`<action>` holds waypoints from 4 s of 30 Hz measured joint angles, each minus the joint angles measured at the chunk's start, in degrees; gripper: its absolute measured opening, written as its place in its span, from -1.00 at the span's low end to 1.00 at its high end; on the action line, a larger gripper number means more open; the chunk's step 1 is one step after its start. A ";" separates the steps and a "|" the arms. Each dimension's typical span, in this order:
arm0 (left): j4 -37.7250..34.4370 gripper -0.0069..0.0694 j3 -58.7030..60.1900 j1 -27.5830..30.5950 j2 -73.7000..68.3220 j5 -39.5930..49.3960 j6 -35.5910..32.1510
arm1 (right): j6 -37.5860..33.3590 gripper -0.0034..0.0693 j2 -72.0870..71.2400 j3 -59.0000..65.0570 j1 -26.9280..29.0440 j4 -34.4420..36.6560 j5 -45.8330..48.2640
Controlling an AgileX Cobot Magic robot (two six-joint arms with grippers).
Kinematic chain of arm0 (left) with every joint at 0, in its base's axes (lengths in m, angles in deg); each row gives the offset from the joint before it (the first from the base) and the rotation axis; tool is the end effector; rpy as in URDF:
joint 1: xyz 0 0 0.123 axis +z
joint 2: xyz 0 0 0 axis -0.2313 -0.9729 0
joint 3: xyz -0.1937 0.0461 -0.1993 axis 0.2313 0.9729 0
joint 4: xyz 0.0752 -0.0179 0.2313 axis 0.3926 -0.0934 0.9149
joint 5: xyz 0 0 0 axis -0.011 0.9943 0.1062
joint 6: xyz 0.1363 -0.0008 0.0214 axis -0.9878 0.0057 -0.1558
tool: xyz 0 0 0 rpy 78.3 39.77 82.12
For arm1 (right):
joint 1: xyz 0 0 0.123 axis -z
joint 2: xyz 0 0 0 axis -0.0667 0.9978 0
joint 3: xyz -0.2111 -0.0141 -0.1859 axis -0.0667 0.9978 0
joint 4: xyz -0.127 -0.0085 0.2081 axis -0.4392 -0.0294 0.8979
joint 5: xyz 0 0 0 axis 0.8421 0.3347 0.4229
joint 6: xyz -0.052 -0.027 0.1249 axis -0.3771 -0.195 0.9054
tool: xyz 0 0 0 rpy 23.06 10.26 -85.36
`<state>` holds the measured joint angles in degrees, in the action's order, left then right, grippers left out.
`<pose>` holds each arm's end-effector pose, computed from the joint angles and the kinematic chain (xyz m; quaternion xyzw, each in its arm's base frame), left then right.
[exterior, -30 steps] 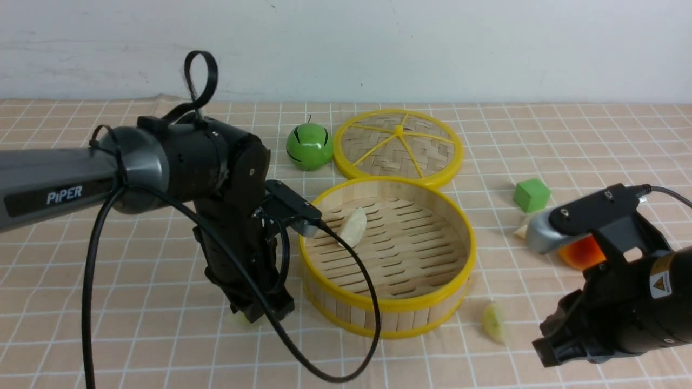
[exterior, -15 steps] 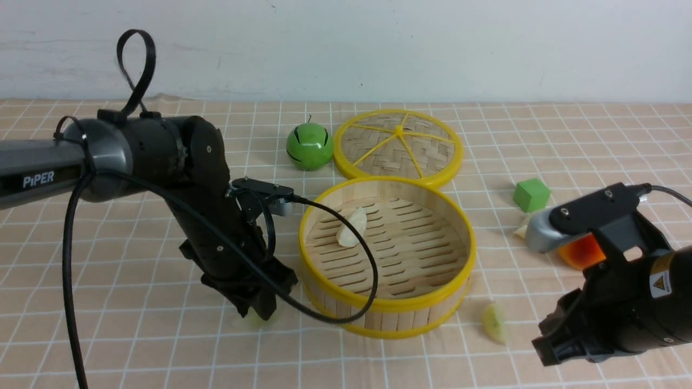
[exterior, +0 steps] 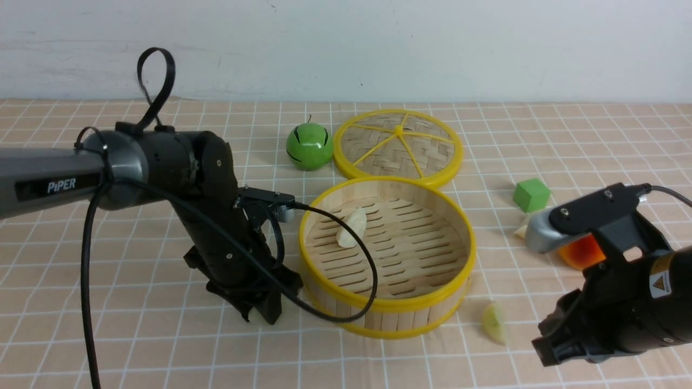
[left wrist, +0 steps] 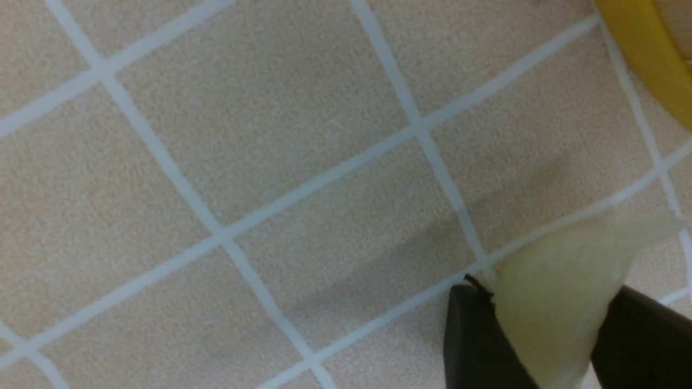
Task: Put the dumplings into the steamer on the table with the brown tablecloth.
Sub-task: 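Reach for and grasp a dumpling on the table with the left gripper, then place the dumpling into the bamboo steamer basket with the left gripper, then reach for and grasp a dumpling lying on the table beside the steamer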
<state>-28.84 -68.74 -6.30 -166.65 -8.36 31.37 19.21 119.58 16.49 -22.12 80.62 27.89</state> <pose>0.3575 -0.1540 0.1206 0.2040 0.9714 -0.1004 0.0690 0.2223 0.1192 0.2207 -0.1855 0.9421 0.1071 0.2579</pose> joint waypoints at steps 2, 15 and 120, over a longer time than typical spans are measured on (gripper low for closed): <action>-0.11 -0.08 0.00 0.00 0.00 -0.02 0.06 | 0.00 -0.64 0.00 0.00 0.00 0.00 0.00; 0.67 -0.18 0.00 0.00 3.77 4.78 2.98 | 0.00 -0.62 0.00 0.00 0.00 0.00 -1.11; 52.02 -0.46 43.56 -12.59 86.77 -3.54 56.26 | 19.29 -0.03 53.87 -52.08 15.38 -11.34 12.48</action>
<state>23.18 -25.18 -18.89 -79.87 -11.90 87.62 38.50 173.45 -35.59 -6.74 69.27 40.37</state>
